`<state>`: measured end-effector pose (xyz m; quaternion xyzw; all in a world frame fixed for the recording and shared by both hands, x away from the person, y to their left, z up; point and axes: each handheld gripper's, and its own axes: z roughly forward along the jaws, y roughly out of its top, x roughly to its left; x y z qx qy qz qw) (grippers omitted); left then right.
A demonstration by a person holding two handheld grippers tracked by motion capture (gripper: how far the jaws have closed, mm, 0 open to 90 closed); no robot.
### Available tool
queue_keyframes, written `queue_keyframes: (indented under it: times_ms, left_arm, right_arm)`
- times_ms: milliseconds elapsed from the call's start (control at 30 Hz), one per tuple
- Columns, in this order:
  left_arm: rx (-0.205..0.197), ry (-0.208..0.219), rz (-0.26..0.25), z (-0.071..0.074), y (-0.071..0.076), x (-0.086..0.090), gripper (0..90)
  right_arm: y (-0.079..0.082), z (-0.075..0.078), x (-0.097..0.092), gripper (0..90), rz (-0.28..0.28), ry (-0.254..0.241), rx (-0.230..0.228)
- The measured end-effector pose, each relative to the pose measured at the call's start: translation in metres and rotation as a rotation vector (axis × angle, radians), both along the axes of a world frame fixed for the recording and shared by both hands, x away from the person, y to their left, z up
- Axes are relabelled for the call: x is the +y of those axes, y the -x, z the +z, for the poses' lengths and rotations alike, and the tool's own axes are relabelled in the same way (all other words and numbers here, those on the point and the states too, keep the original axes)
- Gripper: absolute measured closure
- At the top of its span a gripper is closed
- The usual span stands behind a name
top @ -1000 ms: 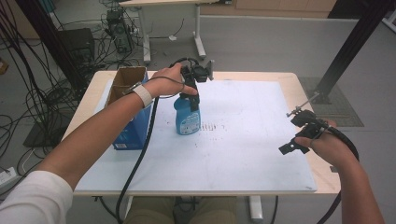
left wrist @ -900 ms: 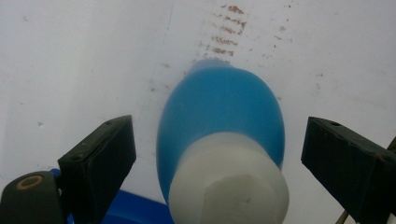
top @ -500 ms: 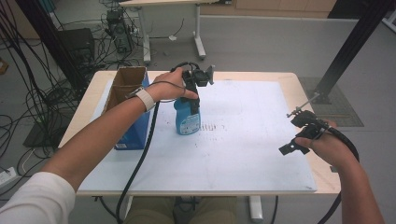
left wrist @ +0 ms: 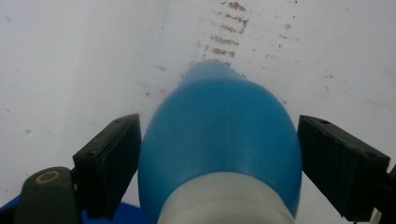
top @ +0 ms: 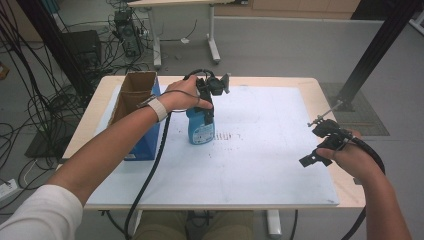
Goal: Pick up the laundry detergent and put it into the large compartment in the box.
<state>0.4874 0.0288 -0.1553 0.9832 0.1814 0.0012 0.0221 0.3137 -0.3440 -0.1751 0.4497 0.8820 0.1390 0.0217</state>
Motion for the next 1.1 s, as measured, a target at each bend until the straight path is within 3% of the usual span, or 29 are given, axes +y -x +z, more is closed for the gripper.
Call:
queue_keyframes:
  times_ms: [1100]
  left_arm:
    - [-0.049, -0.008, 0.001, -0.0025, 0.0067, 0.0004, 30.7]
  right_arm:
    - [-0.0006, -0.0016, 0.0001, 9.0, 0.004, -0.002, 0.001]
